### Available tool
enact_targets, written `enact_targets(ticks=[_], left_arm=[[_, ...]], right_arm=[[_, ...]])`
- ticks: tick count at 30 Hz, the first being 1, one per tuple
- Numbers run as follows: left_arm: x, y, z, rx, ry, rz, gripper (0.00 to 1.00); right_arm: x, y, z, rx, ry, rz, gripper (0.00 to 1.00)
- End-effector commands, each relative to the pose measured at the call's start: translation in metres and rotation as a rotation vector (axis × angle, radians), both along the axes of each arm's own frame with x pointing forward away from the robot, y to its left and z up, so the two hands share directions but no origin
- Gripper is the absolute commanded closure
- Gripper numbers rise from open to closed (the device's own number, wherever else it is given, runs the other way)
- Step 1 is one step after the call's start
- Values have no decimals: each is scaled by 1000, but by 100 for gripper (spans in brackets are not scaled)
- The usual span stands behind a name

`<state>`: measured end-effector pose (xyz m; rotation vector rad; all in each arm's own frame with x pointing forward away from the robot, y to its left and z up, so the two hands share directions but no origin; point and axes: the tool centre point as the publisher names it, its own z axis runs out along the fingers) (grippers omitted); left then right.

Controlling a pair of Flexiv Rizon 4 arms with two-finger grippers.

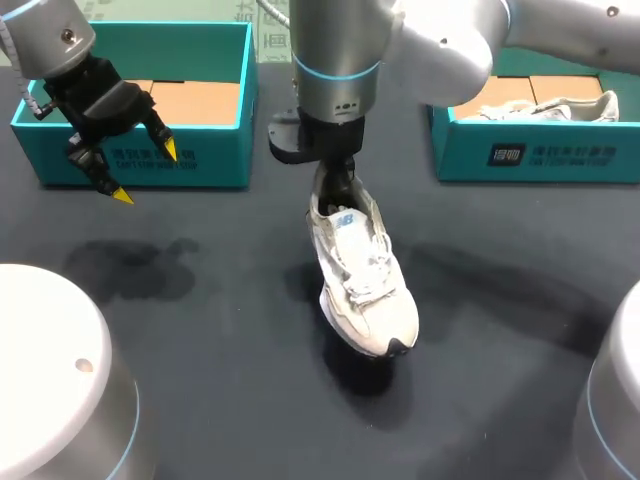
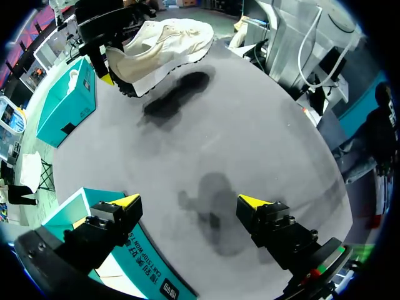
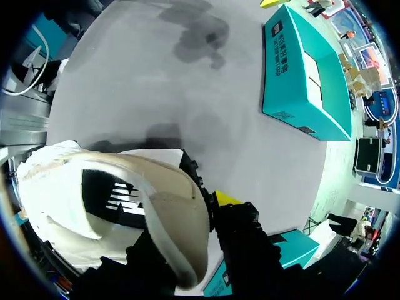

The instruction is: Take the shoe out of the shoebox, open the shoe tongue, remove and reinsert the insole, then place the shoe into the shoebox

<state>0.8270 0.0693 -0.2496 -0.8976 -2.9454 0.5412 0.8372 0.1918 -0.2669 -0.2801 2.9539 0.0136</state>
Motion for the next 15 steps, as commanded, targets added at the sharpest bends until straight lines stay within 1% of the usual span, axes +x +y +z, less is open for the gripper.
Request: enact_targets(ticks=[1, 9, 11, 15], left_arm=[[-1, 0, 0, 2, -2, 0, 0], [-1, 0, 0, 2, -2, 0, 0], [-1, 0, 0, 2, -2, 0, 0], [-1, 0, 0, 2, -2, 0, 0]], right_arm=[[-2, -6, 7, 7, -2, 3, 100], [-2, -6, 7, 7, -2, 3, 100], [4, -8, 12, 14, -22, -44, 100], [25, -20, 32, -8, -40, -93, 100]])
